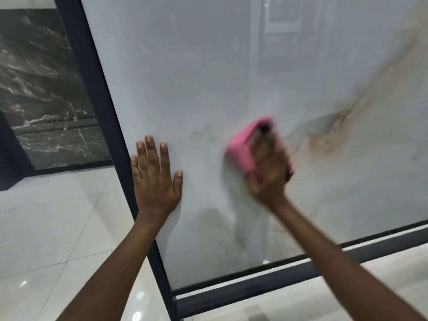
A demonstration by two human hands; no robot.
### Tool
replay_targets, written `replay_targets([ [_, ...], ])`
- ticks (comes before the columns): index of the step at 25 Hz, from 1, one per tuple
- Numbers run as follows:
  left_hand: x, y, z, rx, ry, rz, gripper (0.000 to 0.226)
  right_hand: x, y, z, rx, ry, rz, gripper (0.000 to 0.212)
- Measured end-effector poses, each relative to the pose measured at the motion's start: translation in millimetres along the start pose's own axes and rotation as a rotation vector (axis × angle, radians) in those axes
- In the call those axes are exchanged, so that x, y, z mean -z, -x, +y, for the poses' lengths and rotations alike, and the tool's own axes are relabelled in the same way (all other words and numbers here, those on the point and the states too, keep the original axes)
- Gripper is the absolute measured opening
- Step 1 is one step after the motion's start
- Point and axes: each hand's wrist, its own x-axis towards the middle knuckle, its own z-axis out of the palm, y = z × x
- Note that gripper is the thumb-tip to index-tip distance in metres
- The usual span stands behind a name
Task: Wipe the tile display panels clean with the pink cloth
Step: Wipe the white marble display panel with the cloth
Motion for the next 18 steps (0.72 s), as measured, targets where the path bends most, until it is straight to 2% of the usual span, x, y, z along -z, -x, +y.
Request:
replay_targets([
  [2, -1, 5, -1, -0.003, -0.001, 0.003, 0.069, -13, 86, -43, 0.477, -0.004, -0.348, 0.044],
  [3, 0, 4, -2, -0.010, -0.006, 0.007, 0.069, -14, 114, -51, 0.699, 0.020, -0.464, 0.048],
  [4, 0, 1, -3, -0.015, -0.014, 0.007, 0.069, -12, 125, -52, 0.840, 0.050, -0.517, 0.056],
  [5, 3, -3, -3, -0.015, -0.014, -0.001, 0.069, -12, 121, -46, 0.870, 0.052, -0.514, 0.062],
  [7, 12, -3, 2, 0.005, 0.031, -0.019, 0.069, -2, 71, -27, 0.715, -0.001, -0.430, 0.061],
  [9, 20, -2, 6, 0.034, 0.110, -0.041, 0.068, 14, -9, 6, 0.465, 0.004, -0.285, 0.059],
  [12, 35, -43, 0, 0.034, 0.158, 0.022, 0.062, 46, -147, 62, -0.012, -0.103, 0.001, 0.068],
  [14, 39, -89, -9, 0.061, 0.120, 0.052, 0.059, 59, -211, 68, -0.363, -0.171, 0.215, 0.070],
  [15, 39, -104, -12, 0.075, 0.088, 0.061, 0.059, 56, -222, 59, -0.457, -0.170, 0.267, 0.070],
  [16, 36, -110, -14, 0.078, 0.054, 0.063, 0.059, 47, -218, 46, -0.439, -0.147, 0.281, 0.068],
  [17, 32, -108, -13, 0.073, 0.026, 0.064, 0.059, 34, -199, 29, -0.336, -0.132, 0.260, 0.064],
  [18, 30, -103, -12, 0.065, 0.004, 0.066, 0.059, 20, -167, 8, -0.143, -0.124, 0.201, 0.059],
])
